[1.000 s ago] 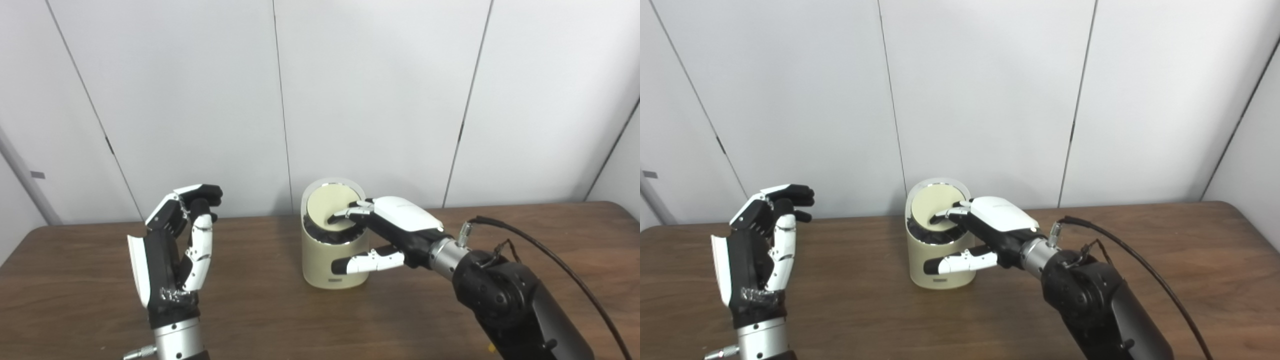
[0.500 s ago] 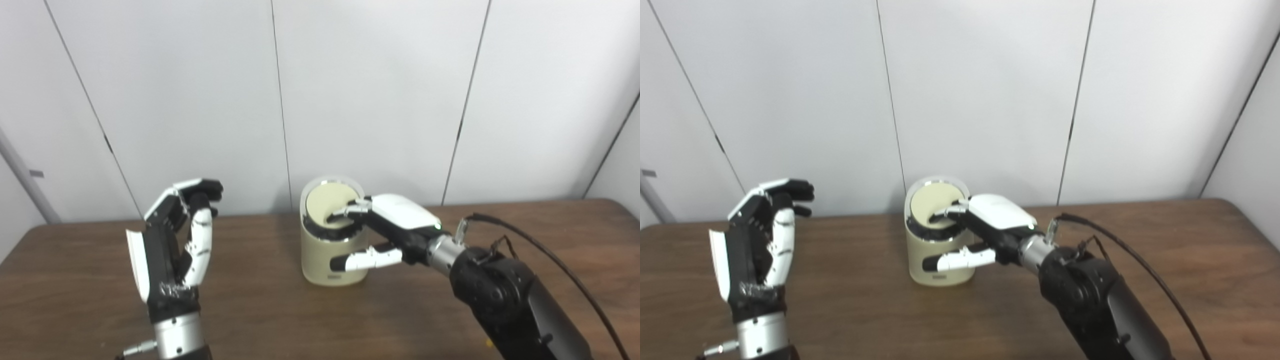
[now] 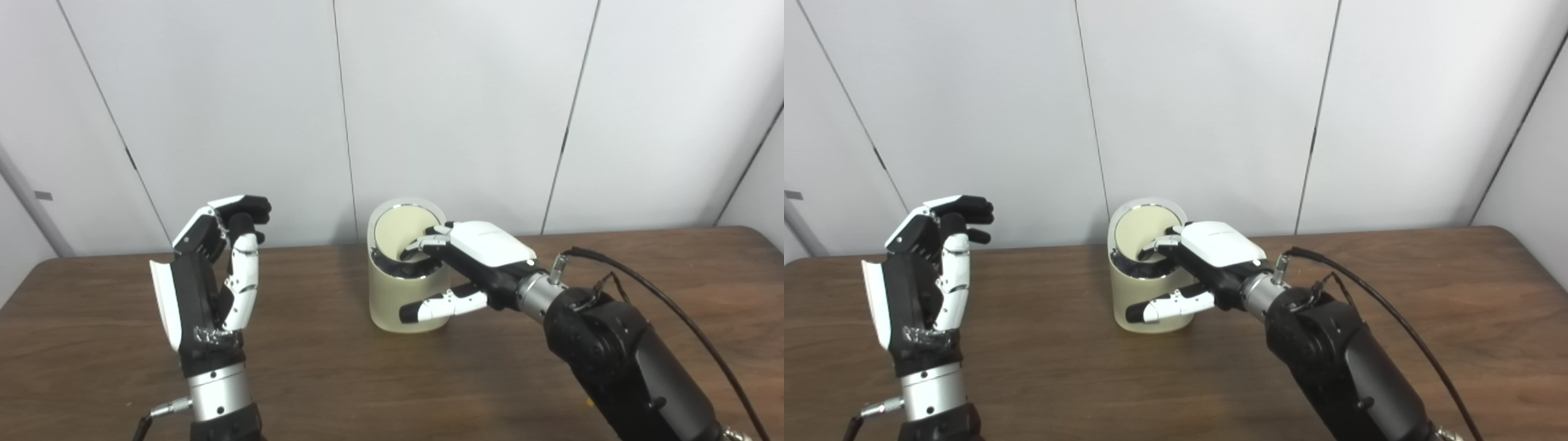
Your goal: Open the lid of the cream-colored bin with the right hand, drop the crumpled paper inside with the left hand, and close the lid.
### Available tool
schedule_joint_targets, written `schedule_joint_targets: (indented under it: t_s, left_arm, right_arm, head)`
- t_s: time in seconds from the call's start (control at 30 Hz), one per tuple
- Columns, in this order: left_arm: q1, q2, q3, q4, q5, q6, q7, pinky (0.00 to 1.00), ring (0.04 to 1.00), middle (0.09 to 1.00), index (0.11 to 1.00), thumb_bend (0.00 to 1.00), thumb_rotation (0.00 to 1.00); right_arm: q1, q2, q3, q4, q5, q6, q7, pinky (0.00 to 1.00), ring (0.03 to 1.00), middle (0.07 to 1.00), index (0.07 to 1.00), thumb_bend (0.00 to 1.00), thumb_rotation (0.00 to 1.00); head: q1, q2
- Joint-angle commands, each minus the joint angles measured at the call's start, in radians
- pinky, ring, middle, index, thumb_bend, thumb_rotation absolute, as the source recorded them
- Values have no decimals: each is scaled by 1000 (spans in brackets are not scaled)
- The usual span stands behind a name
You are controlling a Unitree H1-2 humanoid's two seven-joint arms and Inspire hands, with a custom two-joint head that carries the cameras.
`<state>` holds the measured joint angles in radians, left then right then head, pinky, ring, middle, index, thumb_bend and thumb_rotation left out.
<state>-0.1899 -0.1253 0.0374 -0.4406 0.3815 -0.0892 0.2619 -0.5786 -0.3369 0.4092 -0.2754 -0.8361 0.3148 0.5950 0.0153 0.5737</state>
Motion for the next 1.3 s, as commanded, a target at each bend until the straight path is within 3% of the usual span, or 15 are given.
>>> schedule_joint_targets:
  t_s: [0.0,0.6,0.8,1.03,1.13,1.27]
  left_arm:
    - [-35,-9,-7,-30,15,-5,0,476,579,592,573,330,671]
    - [-33,-11,-11,-34,18,0,-4,473,575,590,572,329,665]
    - [-36,-13,-12,-26,18,-10,3,472,573,589,570,324,660]
    - [-36,-19,-21,-28,24,-9,3,473,577,593,574,333,677]
    - [-35,-22,-23,-30,25,-9,4,473,577,593,575,335,679]
    - [-34,-25,-26,-34,31,-6,5,473,579,596,576,333,680]
  right_arm:
    - [1,5,28,21,-9,18,53,1000,958,851,804,923,993]
    - [55,44,49,9,-99,17,41,1000,976,864,821,927,996]
    - [36,71,72,3,-184,10,53,1000,969,866,822,941,1000]
    - [-3,116,117,54,-372,25,117,1000,956,848,742,979,1000]
    - [-6,137,120,75,-404,20,123,1000,947,832,599,960,1000]
    - [-5,151,124,95,-422,-3,106,1000,925,804,647,960,1000]
  head:
    - [1,0]
    - [1,-1]
    - [-4,-8]
    - [1,-12]
    - [3,-12]
    - [5,-9]
